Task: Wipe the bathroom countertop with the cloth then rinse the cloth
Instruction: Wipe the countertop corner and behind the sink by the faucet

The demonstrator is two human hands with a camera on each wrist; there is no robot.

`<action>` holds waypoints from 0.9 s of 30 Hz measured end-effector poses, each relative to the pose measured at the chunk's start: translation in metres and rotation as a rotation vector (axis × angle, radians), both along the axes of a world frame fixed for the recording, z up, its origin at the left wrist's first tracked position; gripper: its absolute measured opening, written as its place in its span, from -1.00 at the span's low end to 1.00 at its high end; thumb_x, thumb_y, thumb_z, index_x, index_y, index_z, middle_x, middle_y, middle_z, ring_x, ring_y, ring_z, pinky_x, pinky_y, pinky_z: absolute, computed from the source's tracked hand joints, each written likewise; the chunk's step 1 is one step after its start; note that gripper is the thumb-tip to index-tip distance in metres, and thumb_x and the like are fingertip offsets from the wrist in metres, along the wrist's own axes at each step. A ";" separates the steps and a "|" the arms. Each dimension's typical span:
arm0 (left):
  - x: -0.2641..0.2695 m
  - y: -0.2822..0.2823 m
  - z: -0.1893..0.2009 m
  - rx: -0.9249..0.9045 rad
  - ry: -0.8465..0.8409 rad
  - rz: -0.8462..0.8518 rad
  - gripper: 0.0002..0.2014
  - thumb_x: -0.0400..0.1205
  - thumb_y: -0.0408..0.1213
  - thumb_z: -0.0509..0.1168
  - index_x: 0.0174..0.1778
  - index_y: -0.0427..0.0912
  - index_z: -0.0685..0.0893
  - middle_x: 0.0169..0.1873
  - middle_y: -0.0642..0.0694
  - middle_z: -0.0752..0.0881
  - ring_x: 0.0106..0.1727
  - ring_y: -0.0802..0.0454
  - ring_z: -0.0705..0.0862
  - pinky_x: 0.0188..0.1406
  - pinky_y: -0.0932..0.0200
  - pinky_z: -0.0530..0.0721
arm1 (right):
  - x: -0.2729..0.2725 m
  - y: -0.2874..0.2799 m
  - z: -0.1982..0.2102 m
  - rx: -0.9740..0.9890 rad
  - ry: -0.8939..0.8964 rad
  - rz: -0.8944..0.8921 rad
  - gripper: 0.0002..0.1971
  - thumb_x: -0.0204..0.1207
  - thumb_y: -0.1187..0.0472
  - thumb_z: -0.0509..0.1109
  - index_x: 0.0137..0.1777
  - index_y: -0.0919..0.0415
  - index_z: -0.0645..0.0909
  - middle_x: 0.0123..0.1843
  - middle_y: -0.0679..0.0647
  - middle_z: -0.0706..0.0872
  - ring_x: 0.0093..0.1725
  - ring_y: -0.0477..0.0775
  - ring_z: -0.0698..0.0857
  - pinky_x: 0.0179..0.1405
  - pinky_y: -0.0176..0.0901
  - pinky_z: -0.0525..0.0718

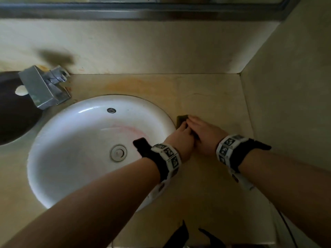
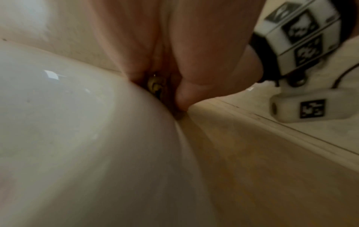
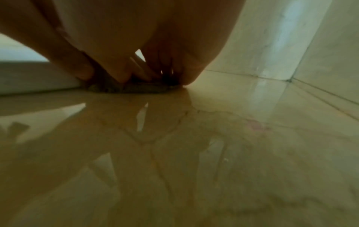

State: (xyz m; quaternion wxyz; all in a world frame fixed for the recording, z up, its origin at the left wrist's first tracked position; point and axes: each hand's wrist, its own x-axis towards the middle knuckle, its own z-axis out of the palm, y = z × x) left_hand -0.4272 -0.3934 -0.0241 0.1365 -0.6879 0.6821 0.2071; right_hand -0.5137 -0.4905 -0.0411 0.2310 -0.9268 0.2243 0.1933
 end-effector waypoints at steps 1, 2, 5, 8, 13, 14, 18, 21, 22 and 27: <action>-0.004 0.010 0.000 -0.037 -0.027 -0.032 -0.47 0.61 -0.21 0.17 0.52 -0.28 0.41 0.53 -0.25 0.38 0.60 -0.24 0.16 0.65 -0.14 -0.01 | -0.007 0.004 -0.002 -0.023 -0.001 -0.007 -0.32 0.62 0.16 0.22 0.69 0.15 0.01 0.73 0.01 -0.05 0.69 -0.02 -0.02 0.64 -0.12 0.07; -0.010 0.021 0.001 -0.061 -0.024 -0.017 -0.45 0.61 -0.22 0.17 0.55 -0.29 0.38 0.55 -0.25 0.36 0.61 -0.23 0.13 0.66 -0.15 -0.04 | -0.010 0.006 -0.003 -0.052 0.003 -0.006 -0.36 0.64 0.15 0.18 0.68 0.15 0.04 0.73 0.01 -0.04 0.69 -0.02 -0.05 0.64 -0.11 0.06; -0.040 0.056 0.000 -0.023 0.086 0.109 -0.35 0.65 -0.23 0.24 0.62 -0.33 0.18 0.66 -0.29 -0.01 0.66 -0.29 -0.09 0.65 -0.11 -0.01 | -0.003 0.004 -0.005 -0.156 0.013 0.023 -0.45 0.68 0.26 0.12 0.66 0.19 0.11 0.72 0.03 -0.01 0.70 0.02 -0.12 0.65 -0.08 0.01; -0.064 0.081 -0.006 0.087 0.143 0.174 -0.11 0.57 -0.08 0.38 0.64 -0.39 0.02 0.64 -0.30 -0.25 0.66 -0.29 -0.21 0.66 -0.15 -0.02 | 0.017 -0.010 0.002 -0.176 -0.055 -0.064 -0.32 0.58 0.50 0.13 0.68 0.16 0.06 0.73 0.01 -0.06 0.70 0.02 -0.10 0.64 -0.09 0.02; -0.072 0.100 -0.015 0.131 0.194 0.275 -0.11 0.57 -0.08 0.38 0.65 -0.37 0.00 0.64 -0.25 -0.31 0.66 -0.22 -0.24 0.65 -0.11 0.07 | 0.041 -0.022 0.008 -0.090 -0.001 0.010 -0.37 0.59 0.37 0.10 0.67 0.20 0.09 0.72 0.07 0.04 0.68 0.06 0.06 0.66 -0.07 0.06; -0.073 0.100 -0.015 0.130 0.185 0.268 -0.12 0.58 -0.09 0.37 0.64 -0.39 0.02 0.64 -0.26 -0.30 0.66 -0.23 -0.24 0.65 -0.09 0.04 | 0.039 -0.016 0.002 -0.082 0.010 0.034 -0.39 0.63 0.30 0.09 0.68 0.24 0.04 0.72 0.10 0.01 0.69 0.07 0.03 0.67 -0.06 0.02; -0.074 0.095 -0.017 0.146 0.159 0.265 -0.12 0.59 -0.16 0.36 0.64 -0.41 -0.05 0.64 -0.30 -0.30 0.67 -0.23 -0.23 0.63 -0.06 -0.10 | 0.007 0.015 -0.022 -0.075 -0.021 0.069 -0.39 0.69 0.26 0.05 0.68 0.27 -0.09 0.73 0.12 -0.10 0.70 0.08 -0.12 0.68 -0.04 -0.09; -0.072 0.095 -0.018 0.149 0.145 0.246 -0.06 0.58 -0.12 0.36 0.62 -0.44 -0.13 0.64 -0.35 -0.24 0.67 -0.23 -0.21 0.63 -0.04 -0.15 | -0.036 0.044 -0.023 -0.117 -0.018 0.139 -0.41 0.69 0.33 0.01 0.68 0.25 -0.11 0.72 0.09 -0.13 0.70 0.07 -0.17 0.65 -0.13 -0.22; -0.074 0.095 -0.018 0.144 0.142 0.234 -0.06 0.59 -0.11 0.35 0.62 -0.45 -0.14 0.64 -0.37 -0.22 0.67 -0.24 -0.21 0.62 -0.03 -0.17 | -0.053 0.053 -0.021 -0.126 0.012 0.152 -0.41 0.70 0.32 -0.01 0.68 0.24 -0.14 0.72 0.08 -0.16 0.70 0.07 -0.18 0.62 -0.17 -0.27; -0.073 0.095 -0.020 0.141 0.135 0.217 -0.04 0.59 -0.06 0.34 0.61 -0.46 -0.17 0.63 -0.35 -0.28 0.66 -0.25 -0.22 0.65 -0.07 -0.08 | -0.074 0.030 -0.021 -0.225 0.100 0.014 -0.40 0.73 0.18 -0.03 0.67 0.27 -0.21 0.72 0.17 -0.19 0.70 0.13 -0.16 0.66 -0.07 -0.21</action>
